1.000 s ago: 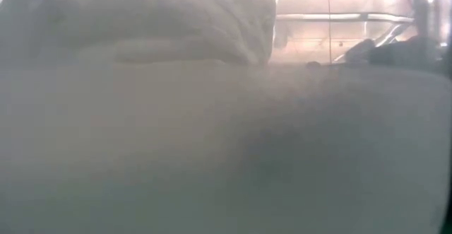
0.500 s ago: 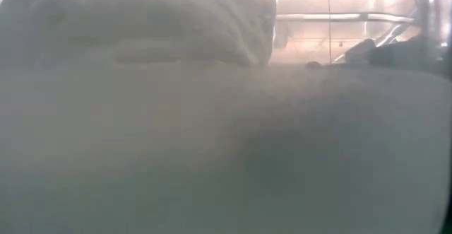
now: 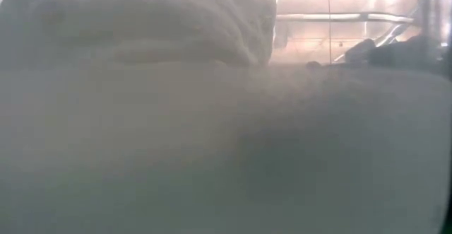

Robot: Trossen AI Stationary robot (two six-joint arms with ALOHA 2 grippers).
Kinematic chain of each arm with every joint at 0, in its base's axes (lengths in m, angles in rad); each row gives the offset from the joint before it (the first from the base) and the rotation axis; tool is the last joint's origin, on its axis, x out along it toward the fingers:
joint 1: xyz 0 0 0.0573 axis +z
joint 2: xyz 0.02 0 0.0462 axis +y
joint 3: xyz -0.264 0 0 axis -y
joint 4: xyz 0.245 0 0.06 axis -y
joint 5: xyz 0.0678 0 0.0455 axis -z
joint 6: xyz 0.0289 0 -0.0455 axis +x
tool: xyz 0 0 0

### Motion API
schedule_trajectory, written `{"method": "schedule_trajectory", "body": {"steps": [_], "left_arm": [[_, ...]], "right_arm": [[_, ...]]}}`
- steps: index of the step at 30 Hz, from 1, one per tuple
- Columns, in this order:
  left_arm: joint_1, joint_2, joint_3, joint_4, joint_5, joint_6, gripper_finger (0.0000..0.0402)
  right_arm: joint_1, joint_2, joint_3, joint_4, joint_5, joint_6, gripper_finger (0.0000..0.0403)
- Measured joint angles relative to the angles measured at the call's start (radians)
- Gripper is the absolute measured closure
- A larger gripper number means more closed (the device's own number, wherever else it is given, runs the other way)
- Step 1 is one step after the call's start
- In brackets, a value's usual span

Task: Sort clothes
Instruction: Put the black short pants into the blue laundry organizer

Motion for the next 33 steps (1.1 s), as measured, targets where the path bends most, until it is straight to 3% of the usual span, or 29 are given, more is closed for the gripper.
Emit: {"method": "schedule_trajectory", "body": {"steps": [8,18,33], "left_arm": [[0.0,0.092,0.0,0.0,0.0,-0.003,0.0249],[0.0,0.17,0.0,0.0,0.0,-0.005,0.0249],[0.0,0.163,0.0,0.003,0.0,0.0,0.0249]], "right_arm": [[-0.038,-0.04,0.0,-0.091,0.071,0.003,0.0195],[-0.087,-0.047,-0.001,-0.105,0.072,-0.026,0.0193],[-0.196,0.032,-0.004,0.001,0.059,-0.202,0.019]]}}
